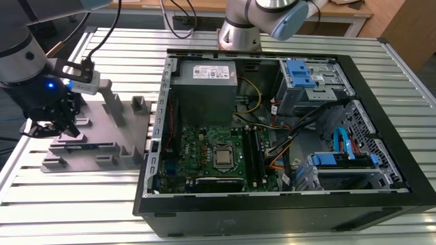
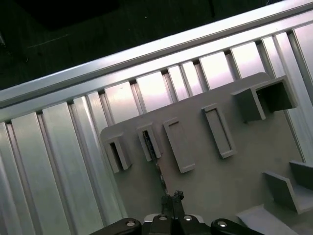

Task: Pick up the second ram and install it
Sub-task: 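Pick up the second ram and move it above second insertion slot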

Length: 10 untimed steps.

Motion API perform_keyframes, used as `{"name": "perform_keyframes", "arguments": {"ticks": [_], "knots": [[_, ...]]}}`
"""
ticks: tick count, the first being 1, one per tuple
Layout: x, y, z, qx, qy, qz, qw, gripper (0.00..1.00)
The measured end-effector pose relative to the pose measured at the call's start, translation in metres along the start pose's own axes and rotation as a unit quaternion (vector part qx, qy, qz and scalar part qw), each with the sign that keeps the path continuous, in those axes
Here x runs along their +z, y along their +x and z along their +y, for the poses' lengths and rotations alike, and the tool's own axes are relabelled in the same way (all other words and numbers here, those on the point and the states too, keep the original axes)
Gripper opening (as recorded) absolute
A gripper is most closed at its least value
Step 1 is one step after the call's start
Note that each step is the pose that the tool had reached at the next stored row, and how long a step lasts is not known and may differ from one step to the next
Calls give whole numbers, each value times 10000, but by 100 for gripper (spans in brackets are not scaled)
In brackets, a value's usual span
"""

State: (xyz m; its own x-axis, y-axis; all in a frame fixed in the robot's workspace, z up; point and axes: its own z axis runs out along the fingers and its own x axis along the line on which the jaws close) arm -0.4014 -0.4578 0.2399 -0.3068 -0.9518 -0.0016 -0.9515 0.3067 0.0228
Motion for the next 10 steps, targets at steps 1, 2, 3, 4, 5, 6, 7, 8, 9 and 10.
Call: {"name": "perform_keyframes", "arguments": {"ticks": [1,2,3,4,5,6,7,8,9,10], "knots": [[0,0,0,-55,1,4,10000,11],[0,0,0,-108,2,7,9999,11],[1,0,0,-165,2,12,9999,11],[1,0,0,-219,3,16,9998,11],[1,0,0,-275,4,20,9996,11],[1,0,0,-331,5,24,9995,11],[1,0,0,-389,6,29,9992,11],[1,0,0,-444,7,33,9990,11],[2,0,0,-498,8,37,9988,11],[2,0,0,-552,8,41,9985,11]]}}
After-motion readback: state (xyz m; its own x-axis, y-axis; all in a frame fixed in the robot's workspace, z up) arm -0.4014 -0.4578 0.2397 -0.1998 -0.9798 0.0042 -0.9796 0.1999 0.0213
